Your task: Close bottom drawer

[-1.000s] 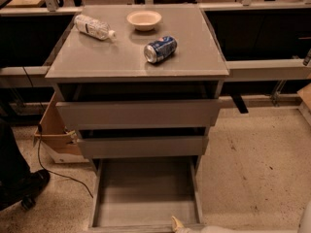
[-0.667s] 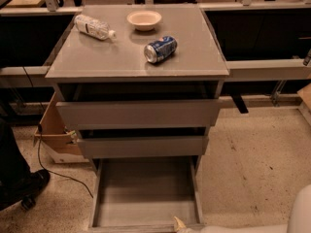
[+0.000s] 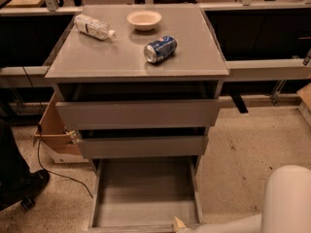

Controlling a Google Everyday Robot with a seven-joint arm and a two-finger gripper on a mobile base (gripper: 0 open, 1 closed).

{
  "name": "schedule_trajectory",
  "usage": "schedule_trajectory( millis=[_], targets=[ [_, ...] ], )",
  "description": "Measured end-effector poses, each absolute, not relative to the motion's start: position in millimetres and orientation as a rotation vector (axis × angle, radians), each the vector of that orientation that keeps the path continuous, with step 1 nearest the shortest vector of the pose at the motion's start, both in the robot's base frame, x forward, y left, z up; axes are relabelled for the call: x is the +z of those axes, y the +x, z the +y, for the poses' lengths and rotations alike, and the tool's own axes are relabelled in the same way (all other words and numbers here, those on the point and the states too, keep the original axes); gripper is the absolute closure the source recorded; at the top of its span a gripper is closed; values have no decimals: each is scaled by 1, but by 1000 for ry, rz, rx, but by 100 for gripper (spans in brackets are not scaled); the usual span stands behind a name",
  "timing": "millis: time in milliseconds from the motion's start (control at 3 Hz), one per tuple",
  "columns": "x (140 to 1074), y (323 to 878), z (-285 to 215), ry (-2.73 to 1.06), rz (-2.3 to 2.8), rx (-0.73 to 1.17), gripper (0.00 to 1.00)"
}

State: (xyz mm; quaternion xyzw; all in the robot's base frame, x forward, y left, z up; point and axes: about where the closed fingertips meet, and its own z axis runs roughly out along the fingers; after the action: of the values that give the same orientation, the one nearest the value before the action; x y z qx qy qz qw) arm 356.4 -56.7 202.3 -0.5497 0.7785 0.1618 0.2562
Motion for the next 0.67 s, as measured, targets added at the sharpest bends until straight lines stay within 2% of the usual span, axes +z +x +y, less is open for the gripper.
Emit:
schedule_trajectory(
  millis=[667],
  targets=[
    [195, 388, -81, -1488, 2110, 290, 0]
  ],
)
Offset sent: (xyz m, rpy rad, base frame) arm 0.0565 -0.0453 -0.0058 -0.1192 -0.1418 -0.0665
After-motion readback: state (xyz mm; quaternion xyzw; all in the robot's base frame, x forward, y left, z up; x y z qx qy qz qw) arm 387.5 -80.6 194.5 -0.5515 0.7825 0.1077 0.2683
